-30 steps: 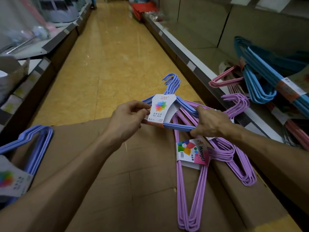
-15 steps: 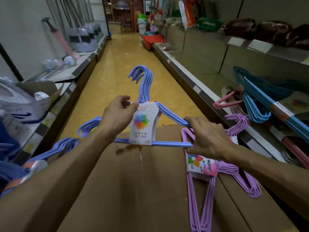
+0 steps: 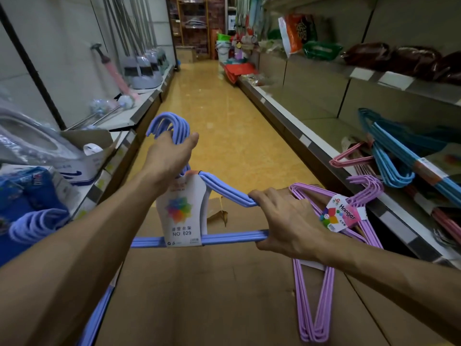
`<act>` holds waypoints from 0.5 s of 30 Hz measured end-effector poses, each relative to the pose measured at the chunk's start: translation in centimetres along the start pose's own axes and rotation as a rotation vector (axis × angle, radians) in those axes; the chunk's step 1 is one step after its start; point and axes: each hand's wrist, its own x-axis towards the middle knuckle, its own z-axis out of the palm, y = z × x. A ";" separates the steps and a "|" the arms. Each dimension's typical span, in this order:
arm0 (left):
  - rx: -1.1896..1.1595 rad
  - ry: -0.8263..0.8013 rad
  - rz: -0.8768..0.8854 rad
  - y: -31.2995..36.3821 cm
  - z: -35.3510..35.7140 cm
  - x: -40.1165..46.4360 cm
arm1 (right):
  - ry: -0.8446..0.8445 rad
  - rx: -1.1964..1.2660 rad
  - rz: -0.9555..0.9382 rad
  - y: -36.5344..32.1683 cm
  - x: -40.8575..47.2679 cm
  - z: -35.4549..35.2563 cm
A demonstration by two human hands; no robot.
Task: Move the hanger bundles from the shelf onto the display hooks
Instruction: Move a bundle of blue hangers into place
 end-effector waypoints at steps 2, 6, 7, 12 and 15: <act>-0.086 0.034 -0.013 0.2 -0.3 0.2 | 0.012 0.018 -0.001 -0.4 0.0 0.7; -0.148 0.055 -0.040 0.3 -0.4 0.1 | 0.009 0.147 0.026 -1.0 0.1 1.8; -0.139 0.057 -0.019 0.4 -0.3 0.0 | -0.005 0.185 0.038 -1.3 0.1 1.8; -0.125 -0.010 0.114 0.8 0.0 -0.6 | -0.220 0.492 0.120 -2.6 0.7 0.6; -0.161 -0.062 0.173 0.9 -0.1 -0.7 | -0.408 0.986 0.222 -3.1 1.7 -0.3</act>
